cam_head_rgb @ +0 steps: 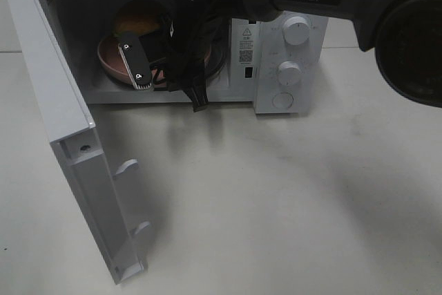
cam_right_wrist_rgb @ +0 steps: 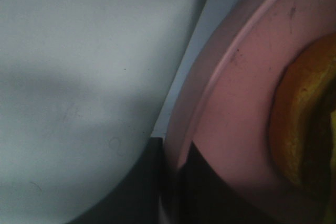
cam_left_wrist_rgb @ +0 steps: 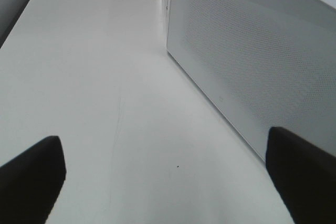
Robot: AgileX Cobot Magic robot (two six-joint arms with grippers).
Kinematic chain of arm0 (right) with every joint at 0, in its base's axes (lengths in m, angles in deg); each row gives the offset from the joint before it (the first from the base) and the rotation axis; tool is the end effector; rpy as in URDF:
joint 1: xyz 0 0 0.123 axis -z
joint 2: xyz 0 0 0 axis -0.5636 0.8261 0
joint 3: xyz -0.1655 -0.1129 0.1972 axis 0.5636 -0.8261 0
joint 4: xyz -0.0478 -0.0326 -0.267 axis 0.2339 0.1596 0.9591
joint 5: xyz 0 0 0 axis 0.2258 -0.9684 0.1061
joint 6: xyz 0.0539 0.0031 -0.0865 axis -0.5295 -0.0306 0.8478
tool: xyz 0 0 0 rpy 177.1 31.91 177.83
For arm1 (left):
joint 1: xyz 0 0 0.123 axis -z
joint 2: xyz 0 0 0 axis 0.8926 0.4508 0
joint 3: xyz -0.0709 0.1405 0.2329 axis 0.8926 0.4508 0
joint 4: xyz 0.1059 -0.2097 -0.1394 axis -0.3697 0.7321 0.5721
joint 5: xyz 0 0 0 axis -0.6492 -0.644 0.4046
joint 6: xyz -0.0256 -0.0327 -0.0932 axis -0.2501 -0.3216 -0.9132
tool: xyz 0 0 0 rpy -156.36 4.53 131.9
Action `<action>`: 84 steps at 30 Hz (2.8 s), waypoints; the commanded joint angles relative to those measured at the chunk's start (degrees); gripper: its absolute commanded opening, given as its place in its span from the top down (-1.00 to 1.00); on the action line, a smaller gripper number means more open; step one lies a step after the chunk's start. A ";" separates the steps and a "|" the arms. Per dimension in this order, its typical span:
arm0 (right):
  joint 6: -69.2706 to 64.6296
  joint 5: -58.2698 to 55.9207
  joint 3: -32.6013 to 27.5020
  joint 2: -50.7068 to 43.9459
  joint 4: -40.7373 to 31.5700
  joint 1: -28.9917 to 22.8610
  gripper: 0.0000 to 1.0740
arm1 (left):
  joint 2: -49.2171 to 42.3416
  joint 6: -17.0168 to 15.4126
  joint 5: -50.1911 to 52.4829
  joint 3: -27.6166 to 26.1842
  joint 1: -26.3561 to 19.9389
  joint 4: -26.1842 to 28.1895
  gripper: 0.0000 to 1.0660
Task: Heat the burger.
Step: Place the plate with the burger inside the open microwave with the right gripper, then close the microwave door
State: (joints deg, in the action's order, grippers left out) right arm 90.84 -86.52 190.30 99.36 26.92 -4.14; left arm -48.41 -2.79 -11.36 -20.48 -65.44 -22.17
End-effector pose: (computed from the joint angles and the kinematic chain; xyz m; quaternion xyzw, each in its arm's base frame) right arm 0.4368 0.3396 0.1516 -0.8083 0.5061 -0.1271 0.2727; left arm 0.0279 -0.0102 0.2852 -0.0022 0.8447 -0.0463 0.5333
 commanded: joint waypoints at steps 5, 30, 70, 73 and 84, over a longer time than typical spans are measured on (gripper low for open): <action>-0.17 4.53 1.72 -0.06 1.09 0.46 0.75 | -1.43 -0.23 0.46 0.23 0.17 -0.06 -0.84; -8.65 7.68 -6.93 -4.98 0.40 0.40 -0.36 | -1.43 -0.23 0.46 0.23 0.17 -0.06 -0.84; -41.83 15.41 -59.01 -48.70 3.38 0.23 -0.42 | -1.43 -0.23 0.46 0.23 0.17 -0.06 -0.84; -48.30 13.18 -61.71 -52.71 3.38 0.23 -0.42 | -1.43 -0.23 0.46 0.23 0.17 -0.06 -0.84; -66.75 -6.53 -66.46 -65.03 3.38 0.23 -0.42 | -1.43 -0.23 0.46 0.23 0.17 -0.06 -0.84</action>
State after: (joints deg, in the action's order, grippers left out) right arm 26.55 -87.73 124.24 36.16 30.13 -3.68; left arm -48.41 -2.79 -11.36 -20.48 -65.44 -22.17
